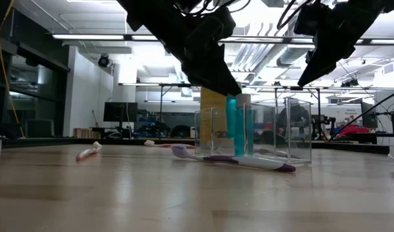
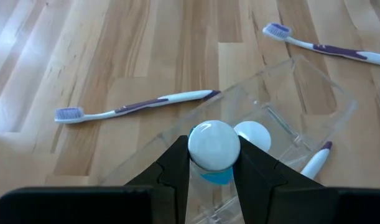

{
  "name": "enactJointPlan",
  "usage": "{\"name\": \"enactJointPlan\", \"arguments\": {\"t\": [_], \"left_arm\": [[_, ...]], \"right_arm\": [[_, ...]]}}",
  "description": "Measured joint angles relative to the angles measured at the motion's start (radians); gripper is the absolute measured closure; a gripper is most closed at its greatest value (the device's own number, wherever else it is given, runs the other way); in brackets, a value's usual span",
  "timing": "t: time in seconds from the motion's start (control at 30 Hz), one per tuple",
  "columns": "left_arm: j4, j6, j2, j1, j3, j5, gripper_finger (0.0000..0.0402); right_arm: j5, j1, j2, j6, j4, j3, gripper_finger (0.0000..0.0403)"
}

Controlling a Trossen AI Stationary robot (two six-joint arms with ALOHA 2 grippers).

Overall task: Pick & Place toothbrushing station
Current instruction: Put the mouthwash into the transparent organizer

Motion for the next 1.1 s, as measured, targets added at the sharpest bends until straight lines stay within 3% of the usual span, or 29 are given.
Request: {"name": "enactJointPlan", "arguments": {"t": [0.13, 0.4, 0.67, 1.1], "left_arm": [[-0.004, 0.005, 0.0, 0.001, -0.001, 0.0, 0.0282], [0.0, -0.008, 0.001, 0.0, -0.001, 0.043, 0.03], [-0.001, -0.038, 0.002, 0.0, -0.002, 0.044, 0.0268], [0.001, -0.014, 0.002, 0.0, -0.002, 0.044, 0.0263]], "right_arm": [[-0.004, 0.0, 0.0, 0.003, 0.002, 0.0, 0.0259], [-0.004, 0.0, 0.0, 0.003, 0.002, 0.0, 0.0259], [-0.004, 0.0, 0.0, 0.003, 0.002, 0.0, 0.0259], [-0.004, 0.0, 0.0, 0.003, 0.002, 0.0, 0.0259]]}}
